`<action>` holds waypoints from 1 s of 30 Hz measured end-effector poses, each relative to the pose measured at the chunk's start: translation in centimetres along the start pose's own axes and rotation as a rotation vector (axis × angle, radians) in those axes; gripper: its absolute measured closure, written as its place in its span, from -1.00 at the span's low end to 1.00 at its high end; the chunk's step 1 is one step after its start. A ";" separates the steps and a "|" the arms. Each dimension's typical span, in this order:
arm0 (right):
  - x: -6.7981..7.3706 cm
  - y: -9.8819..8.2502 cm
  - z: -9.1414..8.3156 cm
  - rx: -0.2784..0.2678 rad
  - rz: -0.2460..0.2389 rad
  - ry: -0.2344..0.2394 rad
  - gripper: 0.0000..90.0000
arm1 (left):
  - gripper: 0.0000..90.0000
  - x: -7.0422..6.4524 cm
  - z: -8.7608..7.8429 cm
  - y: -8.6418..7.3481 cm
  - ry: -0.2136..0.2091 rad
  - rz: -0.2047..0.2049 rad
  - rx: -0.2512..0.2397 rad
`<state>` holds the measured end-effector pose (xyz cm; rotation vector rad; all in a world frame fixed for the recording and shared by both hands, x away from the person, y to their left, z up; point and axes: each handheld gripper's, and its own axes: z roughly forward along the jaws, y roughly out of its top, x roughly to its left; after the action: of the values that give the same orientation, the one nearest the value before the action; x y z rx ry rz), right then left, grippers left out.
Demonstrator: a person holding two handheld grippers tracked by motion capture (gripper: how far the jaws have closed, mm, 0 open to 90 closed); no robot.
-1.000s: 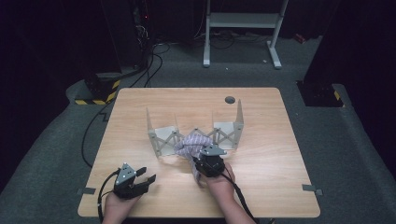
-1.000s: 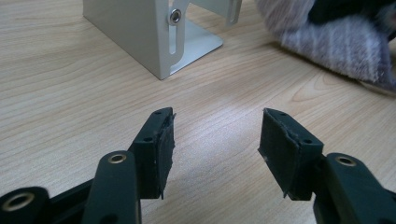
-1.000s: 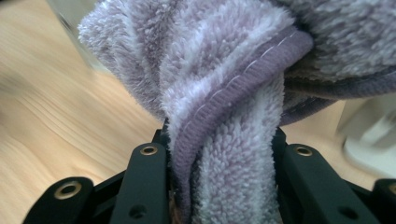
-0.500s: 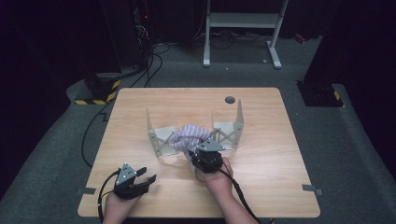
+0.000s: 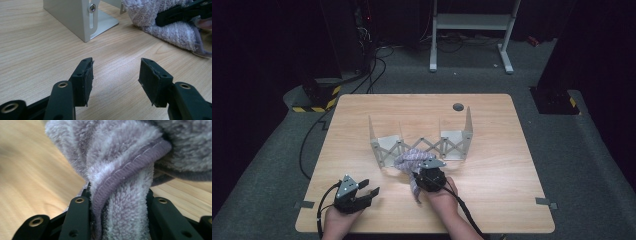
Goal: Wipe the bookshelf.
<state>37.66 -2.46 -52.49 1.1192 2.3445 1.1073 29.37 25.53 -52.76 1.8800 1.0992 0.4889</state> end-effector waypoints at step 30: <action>2.9 2.7 0.7 -0.039 -0.047 0.043 0.44 | 0.00 0.1 -0.2 0.1 -0.006 -0.003 -0.008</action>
<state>37.56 1.22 -50.83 1.0310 2.3591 1.1657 29.35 25.70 -52.62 1.8711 1.0944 0.4851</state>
